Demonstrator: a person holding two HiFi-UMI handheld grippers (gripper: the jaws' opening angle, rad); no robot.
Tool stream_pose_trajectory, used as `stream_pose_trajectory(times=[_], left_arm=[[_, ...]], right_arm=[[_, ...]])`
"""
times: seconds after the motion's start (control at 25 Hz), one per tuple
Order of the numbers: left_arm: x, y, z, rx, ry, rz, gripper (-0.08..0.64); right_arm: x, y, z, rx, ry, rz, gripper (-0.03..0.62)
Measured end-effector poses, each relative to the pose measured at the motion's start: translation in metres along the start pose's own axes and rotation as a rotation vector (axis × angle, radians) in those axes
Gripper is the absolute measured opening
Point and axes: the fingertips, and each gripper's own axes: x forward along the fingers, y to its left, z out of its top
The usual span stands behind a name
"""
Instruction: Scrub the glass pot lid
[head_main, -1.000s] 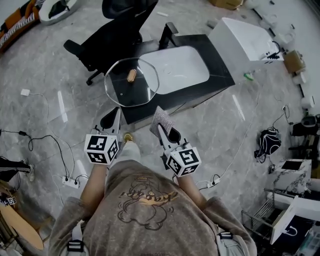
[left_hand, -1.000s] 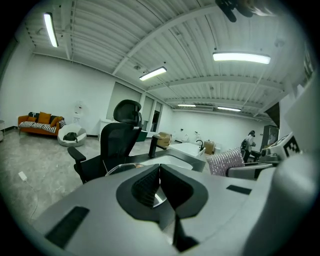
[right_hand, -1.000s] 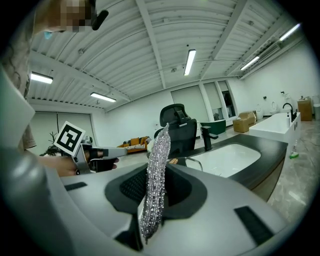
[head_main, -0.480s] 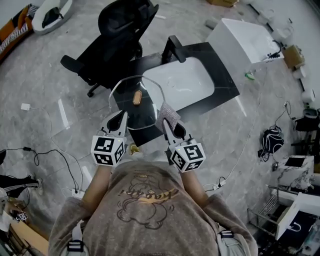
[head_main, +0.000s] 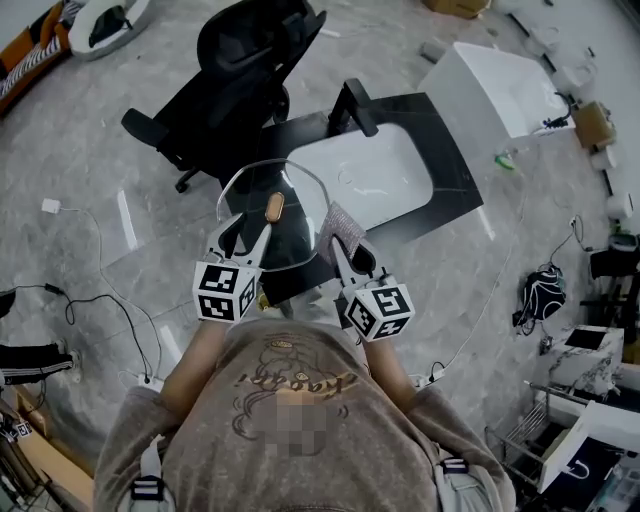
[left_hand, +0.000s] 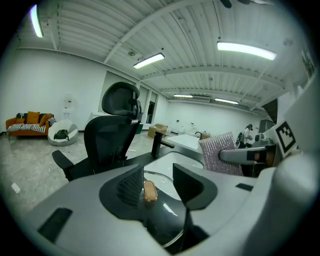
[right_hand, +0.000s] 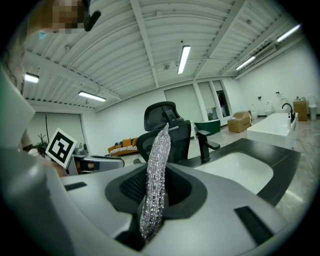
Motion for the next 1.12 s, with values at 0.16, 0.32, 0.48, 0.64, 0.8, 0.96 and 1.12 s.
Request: stream_pose_trajectory(times=[0.16, 0.32, 0.48, 0.64, 0.8, 0.96, 1.12], left_arm=[[0.037, 0.003, -0.027, 0.01, 0.105, -0.011, 0.186], [0.077, 0.011, -0.06, 0.016, 0.219, -0.002, 0.202], [0.108, 0.021, -0.081, 0.048, 0.294, 0.039, 0.207], [0.126, 0.027, -0.1, 0.065, 0.36, 0.066, 0.207], [0.13, 0.03, -0.111, 0.047, 0.386, 0.099, 0.206], [0.132, 0.029, -0.112, 0.027, 0.391, 0.125, 0.201], [0.133, 0.027, -0.113, 0.013, 0.388, 0.144, 0.196]], right_arm=[[0.011, -0.012, 0.004, -0.001, 0.007, 0.011, 0.084], [0.017, -0.027, 0.007, 0.003, 0.015, 0.006, 0.084], [0.016, -0.044, 0.008, 0.011, 0.026, -0.01, 0.084], [0.015, -0.061, 0.005, 0.027, 0.041, -0.025, 0.084], [0.021, -0.074, -0.002, 0.031, 0.069, -0.021, 0.084], [0.043, -0.087, -0.007, -0.012, 0.122, 0.032, 0.084], [0.082, -0.09, -0.007, -0.078, 0.19, 0.153, 0.084]])
